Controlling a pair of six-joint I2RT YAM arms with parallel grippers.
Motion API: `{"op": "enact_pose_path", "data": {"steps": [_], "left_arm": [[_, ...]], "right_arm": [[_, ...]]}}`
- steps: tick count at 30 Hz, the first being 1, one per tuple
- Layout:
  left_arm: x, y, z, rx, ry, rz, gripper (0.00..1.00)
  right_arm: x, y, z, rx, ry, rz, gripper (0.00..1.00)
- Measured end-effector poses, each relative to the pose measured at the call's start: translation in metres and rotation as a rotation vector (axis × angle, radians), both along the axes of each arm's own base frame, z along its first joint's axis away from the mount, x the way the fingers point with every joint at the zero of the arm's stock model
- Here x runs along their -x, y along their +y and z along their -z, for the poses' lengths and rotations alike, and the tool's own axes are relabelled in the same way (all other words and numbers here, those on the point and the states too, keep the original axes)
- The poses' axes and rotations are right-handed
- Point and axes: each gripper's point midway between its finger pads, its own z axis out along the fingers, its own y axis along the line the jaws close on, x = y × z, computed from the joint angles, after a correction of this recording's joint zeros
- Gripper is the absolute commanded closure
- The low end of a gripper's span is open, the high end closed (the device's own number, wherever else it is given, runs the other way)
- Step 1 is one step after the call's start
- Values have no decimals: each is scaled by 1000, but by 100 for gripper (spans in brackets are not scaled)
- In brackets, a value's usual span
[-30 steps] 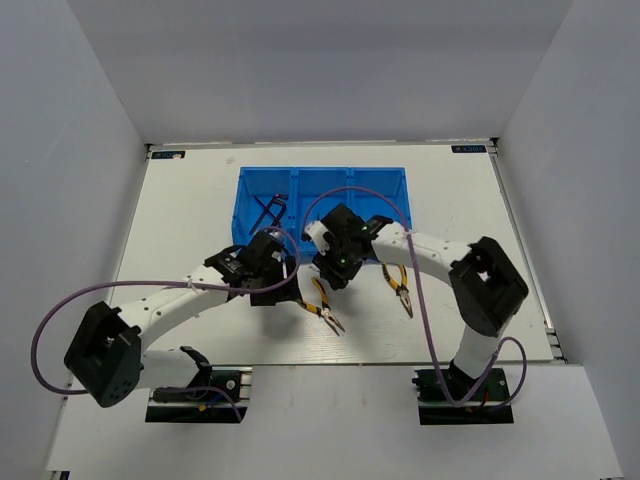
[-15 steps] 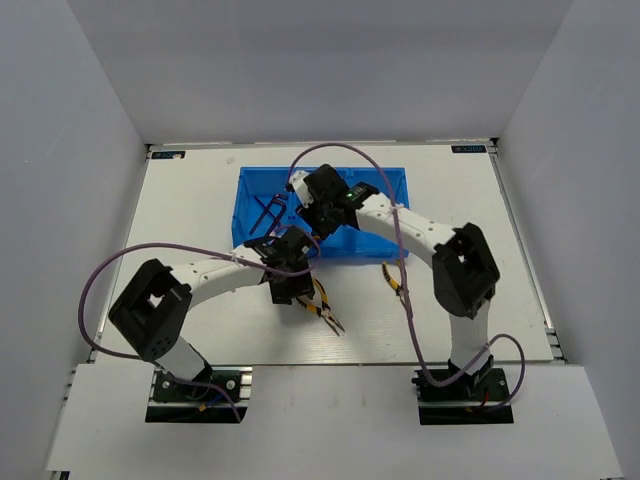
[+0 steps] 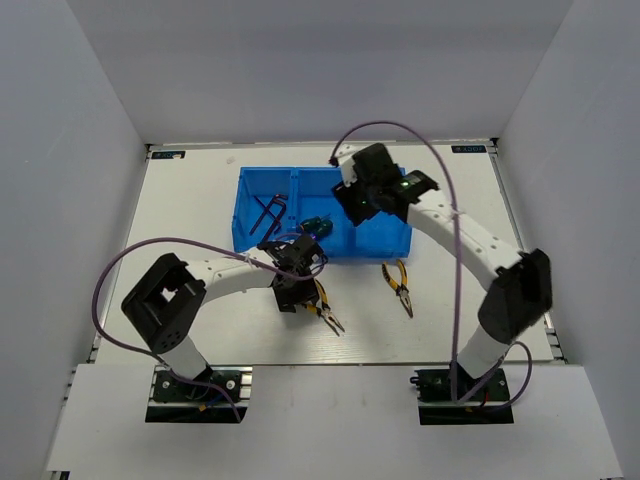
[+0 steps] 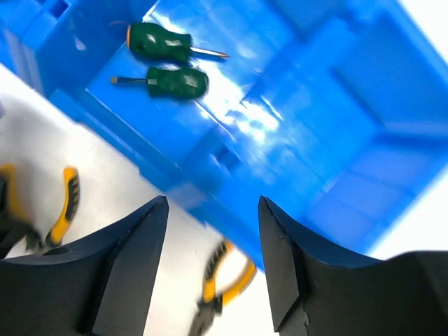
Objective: Sort the tools into containers
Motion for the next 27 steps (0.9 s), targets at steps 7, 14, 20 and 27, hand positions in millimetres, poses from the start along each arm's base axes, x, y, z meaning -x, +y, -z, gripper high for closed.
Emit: {"op": "enact_pose_path", "data": {"steps": [7,14,20,27], "left_arm": [[-8,-12,9,-32,1,-25,82],[-4,-21,7,-69,-12,10,100],[-12,-45,-39,-55,-115,121,100],[-88,-114,-168,142,-436,175,100]], "right_arm": [[23,-62,-35,-84,-31,99,42],[80,-130,29,-22,139,194,37],[132,-158,68,-7,282,231,37],[153,-174,98,8,354,283,44]]}}
